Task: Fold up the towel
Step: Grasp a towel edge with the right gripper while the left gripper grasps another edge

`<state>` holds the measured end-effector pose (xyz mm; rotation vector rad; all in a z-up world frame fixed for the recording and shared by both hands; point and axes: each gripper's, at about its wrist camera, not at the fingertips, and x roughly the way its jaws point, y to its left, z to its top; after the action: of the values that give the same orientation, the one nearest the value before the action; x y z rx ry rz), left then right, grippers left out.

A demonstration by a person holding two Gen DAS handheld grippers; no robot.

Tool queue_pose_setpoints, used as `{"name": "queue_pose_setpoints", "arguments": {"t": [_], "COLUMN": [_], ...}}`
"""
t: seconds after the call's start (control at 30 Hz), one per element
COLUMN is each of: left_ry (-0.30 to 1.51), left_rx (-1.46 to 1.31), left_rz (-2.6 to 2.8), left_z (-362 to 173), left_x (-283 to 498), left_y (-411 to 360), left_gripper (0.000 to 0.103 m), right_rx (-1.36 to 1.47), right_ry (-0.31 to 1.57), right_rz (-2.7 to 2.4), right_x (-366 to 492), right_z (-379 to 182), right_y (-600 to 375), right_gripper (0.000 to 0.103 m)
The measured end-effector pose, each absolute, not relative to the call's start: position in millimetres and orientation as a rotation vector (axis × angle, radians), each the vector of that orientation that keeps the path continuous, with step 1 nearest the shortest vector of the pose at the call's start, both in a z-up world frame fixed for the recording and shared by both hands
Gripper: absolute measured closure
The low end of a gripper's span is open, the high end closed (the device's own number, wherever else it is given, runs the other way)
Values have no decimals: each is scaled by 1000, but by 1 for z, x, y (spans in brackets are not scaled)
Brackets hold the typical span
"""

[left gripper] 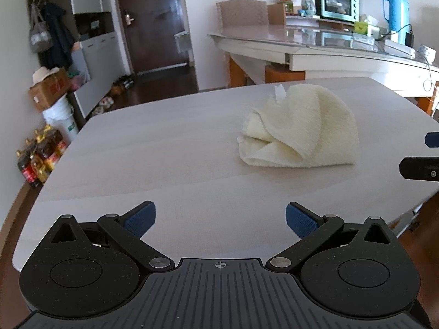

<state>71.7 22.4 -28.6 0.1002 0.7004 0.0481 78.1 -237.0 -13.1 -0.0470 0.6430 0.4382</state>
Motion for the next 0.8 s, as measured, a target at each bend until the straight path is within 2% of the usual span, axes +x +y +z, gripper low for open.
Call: {"name": "queue_pose_setpoints", "arguments": {"t": [0.7,0.8], "left_ry": [658,656], "left_rx": [69,67], "left_rz": [-137,-180], "left_z": [-21,-19], "left_x": [112,117], "left_y": [35,30], "left_gripper": [0,0], "right_rx": [-82,-90], "right_ry": [586,583], "right_rz": [546,583], "right_x": [146,156], "right_z": [2,1], "right_y": [-219,-215], "right_gripper": [1,5]}}
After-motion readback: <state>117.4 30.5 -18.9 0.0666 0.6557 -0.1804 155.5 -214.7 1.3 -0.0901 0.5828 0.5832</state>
